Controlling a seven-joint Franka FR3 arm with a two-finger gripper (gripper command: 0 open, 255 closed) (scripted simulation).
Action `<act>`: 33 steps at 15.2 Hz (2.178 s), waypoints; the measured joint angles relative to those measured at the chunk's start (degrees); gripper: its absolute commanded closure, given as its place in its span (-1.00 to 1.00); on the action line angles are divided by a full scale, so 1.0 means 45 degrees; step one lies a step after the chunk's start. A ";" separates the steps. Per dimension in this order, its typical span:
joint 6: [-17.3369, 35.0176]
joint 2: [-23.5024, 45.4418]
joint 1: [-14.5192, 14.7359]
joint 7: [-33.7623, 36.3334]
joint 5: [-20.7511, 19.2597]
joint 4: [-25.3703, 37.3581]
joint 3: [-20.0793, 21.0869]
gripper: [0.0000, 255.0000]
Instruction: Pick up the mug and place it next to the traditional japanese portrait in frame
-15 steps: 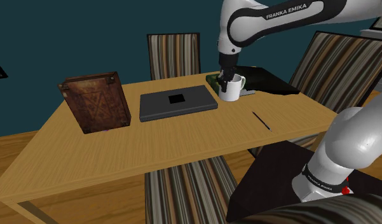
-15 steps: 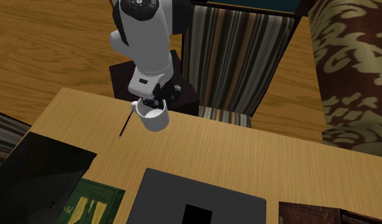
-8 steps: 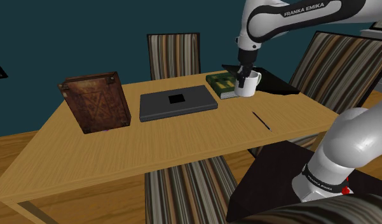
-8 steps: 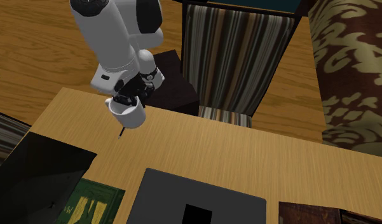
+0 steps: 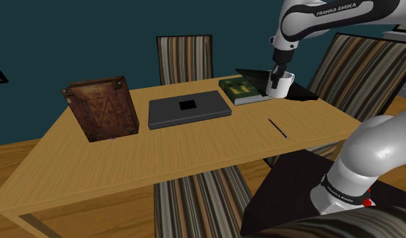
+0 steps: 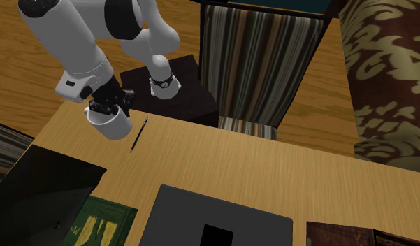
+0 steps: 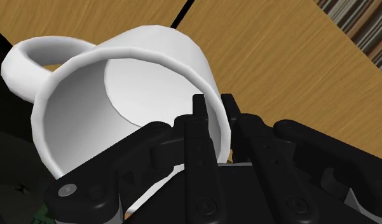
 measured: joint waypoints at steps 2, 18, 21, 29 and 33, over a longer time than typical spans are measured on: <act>-0.0080 -0.0136 -0.0299 -0.0690 -0.0284 -0.0017 -0.0550 1.00; 0.0278 0.1243 -0.1616 -0.5209 -0.1445 0.1393 -0.4264 1.00; 0.0786 0.1311 -0.1643 -0.5248 -0.1491 0.0953 -0.4378 1.00; 0.2221 0.1670 -0.1662 -0.5318 -0.1552 -0.0133 -0.4682 1.00; 0.2956 0.1905 -0.1658 -0.5367 -0.1563 -0.0641 -0.4840 1.00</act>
